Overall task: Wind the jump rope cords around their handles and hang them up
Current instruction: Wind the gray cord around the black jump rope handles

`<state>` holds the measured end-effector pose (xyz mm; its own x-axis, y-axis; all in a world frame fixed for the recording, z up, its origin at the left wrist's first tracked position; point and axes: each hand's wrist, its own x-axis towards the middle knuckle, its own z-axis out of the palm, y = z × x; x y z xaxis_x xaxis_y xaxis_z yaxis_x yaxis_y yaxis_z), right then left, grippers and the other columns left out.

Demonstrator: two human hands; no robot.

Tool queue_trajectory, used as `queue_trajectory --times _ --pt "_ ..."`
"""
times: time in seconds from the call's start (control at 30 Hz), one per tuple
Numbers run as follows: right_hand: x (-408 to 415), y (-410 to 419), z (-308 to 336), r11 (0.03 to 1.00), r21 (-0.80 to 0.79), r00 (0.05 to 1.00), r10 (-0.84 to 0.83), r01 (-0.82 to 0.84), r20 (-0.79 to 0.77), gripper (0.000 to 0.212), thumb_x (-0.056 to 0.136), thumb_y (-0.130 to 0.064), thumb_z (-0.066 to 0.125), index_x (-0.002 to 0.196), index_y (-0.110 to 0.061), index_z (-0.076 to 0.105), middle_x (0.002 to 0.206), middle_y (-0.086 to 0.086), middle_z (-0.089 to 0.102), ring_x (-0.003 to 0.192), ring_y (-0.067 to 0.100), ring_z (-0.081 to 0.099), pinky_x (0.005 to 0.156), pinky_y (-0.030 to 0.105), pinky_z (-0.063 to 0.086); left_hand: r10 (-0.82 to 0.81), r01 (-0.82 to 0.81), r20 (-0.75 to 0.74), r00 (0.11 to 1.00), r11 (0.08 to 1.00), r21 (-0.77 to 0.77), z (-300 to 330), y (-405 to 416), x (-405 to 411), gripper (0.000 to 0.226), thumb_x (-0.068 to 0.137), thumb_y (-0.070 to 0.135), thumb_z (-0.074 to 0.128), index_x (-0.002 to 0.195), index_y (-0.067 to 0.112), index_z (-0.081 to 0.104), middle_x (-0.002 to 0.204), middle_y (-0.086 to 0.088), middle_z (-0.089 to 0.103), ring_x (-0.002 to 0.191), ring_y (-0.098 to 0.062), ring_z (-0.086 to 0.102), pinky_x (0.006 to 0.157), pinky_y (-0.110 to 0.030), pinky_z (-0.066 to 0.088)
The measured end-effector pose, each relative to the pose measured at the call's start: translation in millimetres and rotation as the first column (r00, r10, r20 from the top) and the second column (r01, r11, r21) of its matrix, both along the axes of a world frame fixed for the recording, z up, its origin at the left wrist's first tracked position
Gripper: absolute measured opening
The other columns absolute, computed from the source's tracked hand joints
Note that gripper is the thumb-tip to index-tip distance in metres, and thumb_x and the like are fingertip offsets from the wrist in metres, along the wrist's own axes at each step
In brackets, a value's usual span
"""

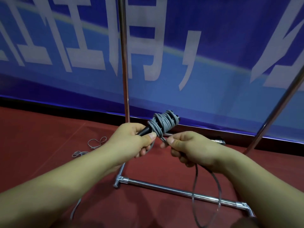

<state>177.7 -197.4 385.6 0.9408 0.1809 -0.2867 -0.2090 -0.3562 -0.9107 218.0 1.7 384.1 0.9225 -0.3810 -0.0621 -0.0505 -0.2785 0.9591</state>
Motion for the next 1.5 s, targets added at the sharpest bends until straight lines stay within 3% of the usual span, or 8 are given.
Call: queue_trajectory --times 0.3,0.57,0.73,0.87,0.97,1.2,1.37,1.5 --pt "-1 17 3 0.934 -0.358 0.993 0.041 0.0 0.108 0.026 0.096 -0.034 0.062 0.084 -0.012 0.068 0.064 -0.002 0.056 0.056 0.012 0.048 0.054 0.029 0.041 0.103 -0.104 0.016 0.995 0.988 0.11 -11 7 8 0.011 0.091 0.015 0.071 0.09 0.006 0.065 0.065 -0.004 0.067 0.049 -0.01 0.059 0.045 -0.022 0.045" --pt "-1 21 4 0.938 -0.339 0.991 -0.026 0.069 0.132 0.037 0.096 -0.037 0.061 0.086 -0.002 0.066 0.064 0.005 0.061 0.054 0.017 0.058 0.052 0.027 0.052 0.181 -0.176 -0.023 0.983 0.973 0.148 -20 13 17 0.016 0.09 0.017 0.075 0.087 0.004 0.066 0.072 -0.011 0.071 0.051 -0.012 0.063 0.05 -0.023 0.051" --pt "-3 24 9 0.867 -0.496 0.978 0.139 -0.043 0.157 0.027 0.1 -0.032 0.056 0.08 -0.015 0.06 0.066 0.003 0.064 0.058 0.01 0.067 0.059 0.028 0.053 0.262 -0.253 -0.051 0.964 0.958 0.133 -21 13 20 0.019 0.088 0.016 0.076 0.088 0.0 0.066 0.068 -0.009 0.07 0.044 -0.009 0.061 0.045 -0.018 0.048" --pt "-4 28 8 0.82 -0.558 0.969 0.221 -0.122 0.113 0.022 0.099 -0.031 0.056 0.092 -0.014 0.068 0.066 -0.002 0.056 0.058 0.016 0.063 0.062 0.031 0.059 0.265 -0.26 -0.138 0.954 0.964 0.054 -23 11 20 0.017 0.088 0.014 0.077 0.087 0.0 0.067 0.064 -0.009 0.066 0.044 -0.009 0.059 0.044 -0.017 0.046" --pt "-3 26 9 0.759 -0.641 0.95 0.271 -0.112 0.155 0.025 0.099 -0.034 0.055 0.102 -0.015 0.071 0.087 0.006 0.069 0.08 0.023 0.064 0.074 0.033 0.053 0.269 -0.294 -0.263 0.926 0.954 -0.059 -24 10 23 0.016 0.089 0.012 0.075 0.085 -0.001 0.066 0.062 -0.01 0.062 0.044 -0.011 0.054 0.042 -0.016 0.045" --pt "-4 22 5 0.804 -0.567 0.96 0.269 -0.179 0.079 0.021 0.098 -0.035 0.059 0.109 -0.026 0.074 0.105 -0.001 0.074 0.1 0.016 0.067 0.093 0.034 0.053 0.239 -0.327 -0.402 0.884 0.931 -0.165 -27 8 26 0.017 0.091 0.01 0.071 0.08 -0.002 0.066 0.057 -0.007 0.058 0.044 -0.01 0.051 0.042 -0.014 0.044" --pt "0 24 6 0.848 -0.514 0.952 0.253 -0.132 0.172 0.024 0.098 -0.038 0.058 0.098 -0.02 0.073 0.073 -0.002 0.06 0.063 0.01 0.051 0.064 0.025 0.046 0.268 -0.288 -0.269 0.925 0.957 -0.038 -30 6 26 0.019 0.091 0.013 0.073 0.083 -0.002 0.066 0.063 -0.011 0.062 0.041 -0.009 0.053 0.042 -0.017 0.044" --pt "1 24 9 0.859 -0.507 0.933 0.239 -0.073 0.271 0.024 0.097 -0.035 0.059 0.089 -0.015 0.071 0.064 0.003 0.054 0.054 0.005 0.042 0.053 0.023 0.039 0.234 -0.225 -0.06 0.97 0.965 0.132 -30 7 24 0.02 0.087 0.014 0.078 0.081 0.005 0.061 0.067 -0.012 0.069 0.046 -0.012 0.062 0.046 -0.02 0.049"
